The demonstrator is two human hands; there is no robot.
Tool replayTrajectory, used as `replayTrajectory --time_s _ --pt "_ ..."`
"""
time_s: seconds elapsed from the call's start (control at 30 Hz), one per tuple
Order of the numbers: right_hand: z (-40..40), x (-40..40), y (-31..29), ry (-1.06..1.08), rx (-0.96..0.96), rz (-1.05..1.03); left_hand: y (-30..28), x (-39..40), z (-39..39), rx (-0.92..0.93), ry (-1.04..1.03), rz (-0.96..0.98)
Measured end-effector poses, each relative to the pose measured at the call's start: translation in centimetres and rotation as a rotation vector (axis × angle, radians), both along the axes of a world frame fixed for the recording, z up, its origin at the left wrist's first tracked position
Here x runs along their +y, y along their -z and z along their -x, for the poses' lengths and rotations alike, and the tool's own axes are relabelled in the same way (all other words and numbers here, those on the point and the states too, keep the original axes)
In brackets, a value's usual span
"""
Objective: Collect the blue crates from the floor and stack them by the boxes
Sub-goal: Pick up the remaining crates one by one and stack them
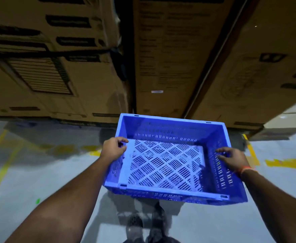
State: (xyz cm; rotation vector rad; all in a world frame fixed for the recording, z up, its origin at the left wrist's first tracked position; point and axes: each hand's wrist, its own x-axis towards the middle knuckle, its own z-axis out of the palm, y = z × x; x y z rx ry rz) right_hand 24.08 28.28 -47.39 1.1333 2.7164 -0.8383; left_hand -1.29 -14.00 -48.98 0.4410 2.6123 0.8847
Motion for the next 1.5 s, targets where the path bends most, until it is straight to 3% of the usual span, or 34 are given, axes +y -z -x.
replayTrajectory --time_s 0.6,0.87,1.5 --pt "3.6 4.2 7.2 0.022 -0.036 -0.008 9.0 4.4 0.5 0.049 -0.096 0.091" --pt "3.9 4.9 9.4 0.091 -0.030 0.004 8.7 5.2 -0.4 0.048 -0.120 0.117" --pt "1.3 3.2 9.5 -0.020 -0.046 -0.115 8.5 5.2 -0.7 0.095 -0.078 0.164"
